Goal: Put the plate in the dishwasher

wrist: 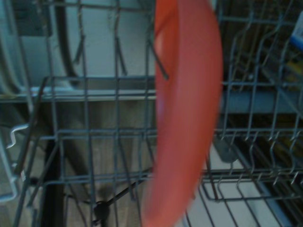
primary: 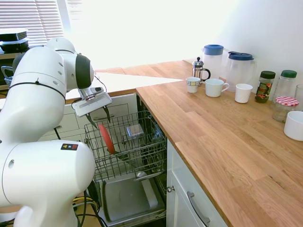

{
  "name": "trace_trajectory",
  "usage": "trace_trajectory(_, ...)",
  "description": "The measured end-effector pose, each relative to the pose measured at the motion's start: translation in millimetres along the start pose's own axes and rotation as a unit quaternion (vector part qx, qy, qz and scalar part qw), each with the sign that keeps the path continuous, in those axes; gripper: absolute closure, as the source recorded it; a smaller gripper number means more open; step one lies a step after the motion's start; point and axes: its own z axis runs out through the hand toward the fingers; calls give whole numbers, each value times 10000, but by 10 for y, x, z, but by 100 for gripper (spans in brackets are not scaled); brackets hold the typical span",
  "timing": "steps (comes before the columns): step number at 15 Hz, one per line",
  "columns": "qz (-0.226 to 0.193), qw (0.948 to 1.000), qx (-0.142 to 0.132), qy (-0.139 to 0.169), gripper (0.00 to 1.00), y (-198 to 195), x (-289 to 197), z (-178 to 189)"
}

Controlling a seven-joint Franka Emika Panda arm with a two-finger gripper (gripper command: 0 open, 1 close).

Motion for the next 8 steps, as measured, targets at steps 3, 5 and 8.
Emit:
trace_trajectory(3,79,9992,356,-189,0,345,135,-241)
trace_trajectory(5,239,9976,614,-212,0,649,236,-390)
trace_trajectory(8,601,9908,1190,-240,0,1458,383,-654)
